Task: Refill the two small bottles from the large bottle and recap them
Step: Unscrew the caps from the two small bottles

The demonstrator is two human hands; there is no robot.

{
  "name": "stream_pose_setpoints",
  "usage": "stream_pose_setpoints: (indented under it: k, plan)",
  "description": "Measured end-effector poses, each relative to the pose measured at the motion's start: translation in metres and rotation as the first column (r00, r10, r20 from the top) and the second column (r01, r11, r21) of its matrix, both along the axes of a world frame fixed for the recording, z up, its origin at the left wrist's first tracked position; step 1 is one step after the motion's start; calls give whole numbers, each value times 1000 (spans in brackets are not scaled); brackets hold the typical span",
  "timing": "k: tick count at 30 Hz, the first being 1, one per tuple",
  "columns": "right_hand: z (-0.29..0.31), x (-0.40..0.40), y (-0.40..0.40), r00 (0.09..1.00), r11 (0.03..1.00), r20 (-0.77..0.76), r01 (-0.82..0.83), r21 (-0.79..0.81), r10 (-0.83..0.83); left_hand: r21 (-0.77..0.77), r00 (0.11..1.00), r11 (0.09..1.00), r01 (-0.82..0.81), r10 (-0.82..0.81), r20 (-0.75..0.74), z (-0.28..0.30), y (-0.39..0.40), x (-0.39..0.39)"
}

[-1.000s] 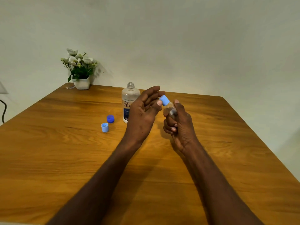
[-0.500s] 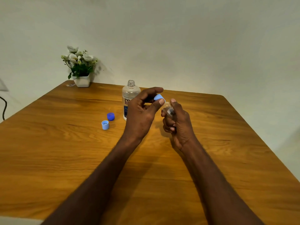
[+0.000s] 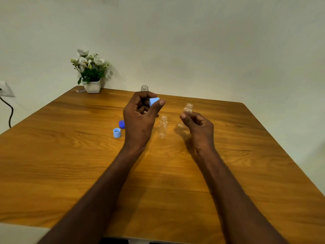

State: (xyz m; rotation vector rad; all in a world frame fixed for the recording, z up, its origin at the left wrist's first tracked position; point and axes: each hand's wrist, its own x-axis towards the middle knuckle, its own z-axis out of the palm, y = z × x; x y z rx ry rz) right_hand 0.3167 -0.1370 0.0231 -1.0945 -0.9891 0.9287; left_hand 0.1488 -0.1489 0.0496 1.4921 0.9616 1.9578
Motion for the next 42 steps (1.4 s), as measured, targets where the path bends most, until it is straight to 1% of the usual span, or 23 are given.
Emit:
stream_pose_setpoints:
  k: [3, 5, 7, 10, 12, 16, 18, 21, 25, 28, 33, 36, 37, 38, 40, 41, 42]
  plan:
    - [-8, 2, 4, 978, 997, 190, 79, 19, -81, -59, 997, 998, -39, 35, -69, -10, -11, -19]
    - [-14, 1, 6, 940, 995, 325, 102, 17, -102, -124, 985, 989, -84, 63, -158, -19, -20, -38]
    - [-18, -1, 6, 881, 996, 464, 91, 19, -90, -191, 958, 971, -143, 87, -274, -27, -28, -60]
    - [-21, -4, 6, 825, 999, 564, 45, -19, -27, -222, 889, 930, -294, 180, -422, -38, -34, -94]
    - [-20, -7, 5, 821, 999, 571, 17, -45, 12, -226, 848, 896, -382, 243, -471, -43, -33, -113]
    - [-21, -6, 4, 831, 999, 557, 7, -32, 12, -315, 878, 851, -420, 293, -379, -45, -26, -123]
    - [-20, -5, 3, 839, 999, 544, 16, -43, 10, -360, 876, 825, -435, 297, -380, -47, -23, -121]
    - [-19, -5, 2, 829, 999, 559, 11, -43, 14, -363, 856, 807, -466, 307, -417, -51, -19, -122]
    - [-19, -4, 1, 799, 998, 601, 6, -64, 34, -364, 792, 760, -538, 308, -528, -56, -13, -126]
    - [-20, -4, 3, 775, 997, 630, -6, -71, 49, -351, 763, 753, -557, 297, -574, -62, -8, -129]
    - [-22, -3, 4, 777, 994, 624, -21, -108, 84, -337, 723, 733, -590, 295, -625, -67, -4, -130]
    - [-20, -2, 4, 806, 991, 585, -21, -131, 94, -335, 691, 719, -609, 275, -668, -68, -3, -128]
    - [-20, -2, 3, 807, 994, 587, 9, -112, 59, -331, 681, 718, -612, 265, -683, -67, -3, -128]
    - [-20, -2, 2, 800, 997, 600, 55, -58, -9, -327, 670, 720, -612, 254, -697, -67, -3, -128]
    - [-18, -2, -3, 762, 977, 611, 156, 145, -212, -315, 647, 726, -612, 230, -727, -67, -3, -128]
    - [-16, -4, -6, 733, 948, 605, 191, 256, -311, -311, 637, 726, -613, 221, -738, -66, -3, -128]
    - [-15, -7, -10, 704, 921, 603, 204, 333, -374, -313, 632, 725, -614, 214, -745, -66, -3, -128]
